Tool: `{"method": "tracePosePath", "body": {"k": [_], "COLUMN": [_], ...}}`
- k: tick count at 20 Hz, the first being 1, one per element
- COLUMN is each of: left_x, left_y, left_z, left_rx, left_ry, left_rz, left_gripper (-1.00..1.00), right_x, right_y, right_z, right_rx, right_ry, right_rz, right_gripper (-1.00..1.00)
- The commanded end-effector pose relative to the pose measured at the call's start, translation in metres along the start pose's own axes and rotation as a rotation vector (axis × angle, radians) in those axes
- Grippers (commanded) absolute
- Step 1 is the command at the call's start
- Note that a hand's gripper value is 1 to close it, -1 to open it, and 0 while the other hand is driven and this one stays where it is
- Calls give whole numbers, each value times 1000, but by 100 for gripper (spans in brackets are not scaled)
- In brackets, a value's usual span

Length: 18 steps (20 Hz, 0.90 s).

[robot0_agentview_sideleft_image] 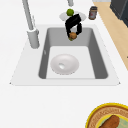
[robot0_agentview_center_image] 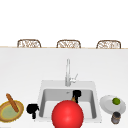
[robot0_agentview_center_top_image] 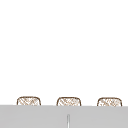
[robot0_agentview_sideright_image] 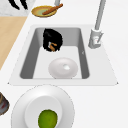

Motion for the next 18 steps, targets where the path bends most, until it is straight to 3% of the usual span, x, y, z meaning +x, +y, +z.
{"method": "tracePosePath", "body": {"k": [1,5,18], "left_x": [0,0,0], "left_y": [0,0,0], "left_z": [0,0,0], "left_rx": [0,0,0], "left_ry": [0,0,0], "left_rz": [0,0,0], "left_gripper": [0,0,0], "right_x": [5,12,27], "right_y": [24,50,131], "right_z": [-22,-45,-127], "right_rx": [12,21,27], "right_ry": [75,74,78], "right_rz": [-42,-67,-60], "right_gripper": [100,100,100]}}
